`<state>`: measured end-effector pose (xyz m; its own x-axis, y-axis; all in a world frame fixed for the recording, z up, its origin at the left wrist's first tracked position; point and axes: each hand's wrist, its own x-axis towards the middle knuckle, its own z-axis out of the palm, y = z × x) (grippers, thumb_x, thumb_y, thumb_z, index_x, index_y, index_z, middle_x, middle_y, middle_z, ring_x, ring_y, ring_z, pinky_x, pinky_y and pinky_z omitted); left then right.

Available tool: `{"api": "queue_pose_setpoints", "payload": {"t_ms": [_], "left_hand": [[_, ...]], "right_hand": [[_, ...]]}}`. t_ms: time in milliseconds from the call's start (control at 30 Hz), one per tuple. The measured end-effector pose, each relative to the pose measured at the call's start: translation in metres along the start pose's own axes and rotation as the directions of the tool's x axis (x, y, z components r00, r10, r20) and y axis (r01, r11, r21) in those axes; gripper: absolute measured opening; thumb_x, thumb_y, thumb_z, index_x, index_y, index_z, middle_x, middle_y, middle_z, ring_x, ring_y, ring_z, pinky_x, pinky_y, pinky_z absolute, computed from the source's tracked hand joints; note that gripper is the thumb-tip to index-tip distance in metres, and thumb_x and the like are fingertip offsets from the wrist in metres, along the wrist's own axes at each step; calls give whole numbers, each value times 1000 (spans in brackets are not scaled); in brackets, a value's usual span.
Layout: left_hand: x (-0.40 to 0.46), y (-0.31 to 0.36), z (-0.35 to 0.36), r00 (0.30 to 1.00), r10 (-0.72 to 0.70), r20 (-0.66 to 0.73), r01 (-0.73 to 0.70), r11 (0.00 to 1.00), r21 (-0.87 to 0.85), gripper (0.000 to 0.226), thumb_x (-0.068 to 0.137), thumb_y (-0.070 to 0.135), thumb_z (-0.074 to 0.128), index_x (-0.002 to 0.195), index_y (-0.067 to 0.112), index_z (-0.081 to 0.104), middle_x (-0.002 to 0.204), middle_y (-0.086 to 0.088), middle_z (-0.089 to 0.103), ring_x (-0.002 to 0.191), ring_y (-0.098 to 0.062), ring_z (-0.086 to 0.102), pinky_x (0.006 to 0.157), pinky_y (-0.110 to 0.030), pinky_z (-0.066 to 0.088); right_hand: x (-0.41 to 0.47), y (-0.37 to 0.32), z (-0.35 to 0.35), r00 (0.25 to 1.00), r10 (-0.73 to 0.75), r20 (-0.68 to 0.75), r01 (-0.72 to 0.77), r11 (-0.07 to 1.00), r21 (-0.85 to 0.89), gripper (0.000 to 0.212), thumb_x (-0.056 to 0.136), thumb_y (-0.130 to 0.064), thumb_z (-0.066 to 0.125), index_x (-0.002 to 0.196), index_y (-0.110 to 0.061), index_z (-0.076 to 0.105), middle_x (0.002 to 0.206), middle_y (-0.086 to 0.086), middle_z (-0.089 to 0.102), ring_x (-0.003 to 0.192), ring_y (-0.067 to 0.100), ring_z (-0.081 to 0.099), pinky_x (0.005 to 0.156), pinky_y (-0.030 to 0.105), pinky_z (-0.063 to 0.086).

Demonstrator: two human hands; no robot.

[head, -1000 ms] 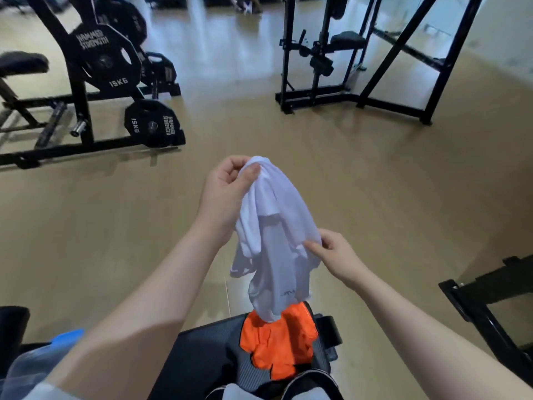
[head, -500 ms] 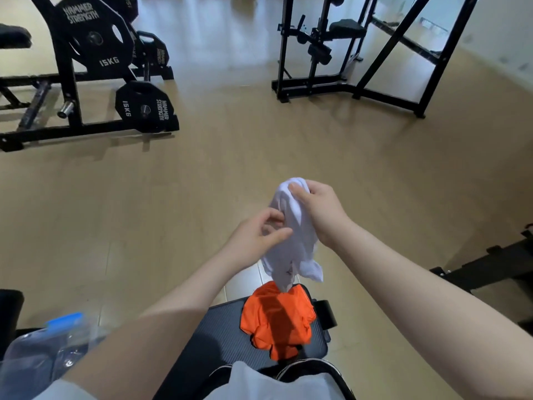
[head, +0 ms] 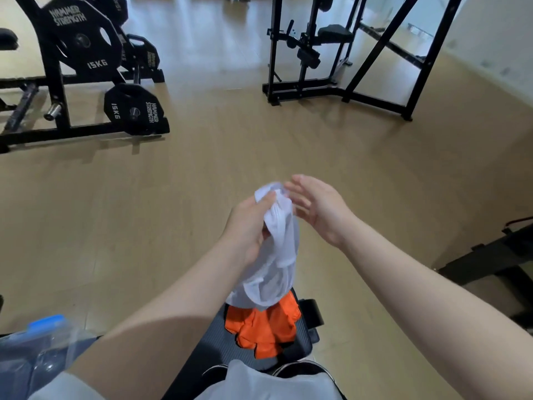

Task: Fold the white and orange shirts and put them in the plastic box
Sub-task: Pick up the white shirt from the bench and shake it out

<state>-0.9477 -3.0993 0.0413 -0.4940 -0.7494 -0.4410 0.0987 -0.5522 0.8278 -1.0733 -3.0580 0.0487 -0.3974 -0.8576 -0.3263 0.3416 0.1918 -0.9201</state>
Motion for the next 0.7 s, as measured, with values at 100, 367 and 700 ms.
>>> {"api": "queue_pose_setpoints", "payload": {"t_ms": [100, 367, 700], "left_hand": [[1, 4, 19, 995, -11, -100, 3, 997, -79, 17, 94, 18, 52, 83, 16, 64, 83, -7, 65, 77, -20, 62, 76, -30, 51], [-11, 16, 69, 989, -35, -147, -13, 949, -315, 15, 97, 14, 46, 85, 12, 55, 80, 0, 61, 71, -7, 60, 69, -21, 48], [-31, 12, 79, 971, 92, -221, -151, 951, -270, 13, 95, 7, 42, 94, 9, 55, 84, -2, 63, 82, -11, 63, 87, -27, 50]], "right_hand": [[-18, 24, -18, 1000, -3, -19, 1, 993, -114, 20, 96, -31, 44, 103, -17, 57, 108, -5, 59, 88, 10, 56, 73, 25, 46], [-36, 53, -63, 980, -113, 166, 178, 871, -458, 20, 75, -17, 72, 93, -18, 63, 85, -5, 62, 80, 3, 55, 78, 14, 42], [-40, 11, -86, 956, -145, 257, 205, 952, -227, 15, 94, -3, 45, 85, -9, 54, 59, 2, 55, 45, 5, 52, 49, 17, 44]]}}
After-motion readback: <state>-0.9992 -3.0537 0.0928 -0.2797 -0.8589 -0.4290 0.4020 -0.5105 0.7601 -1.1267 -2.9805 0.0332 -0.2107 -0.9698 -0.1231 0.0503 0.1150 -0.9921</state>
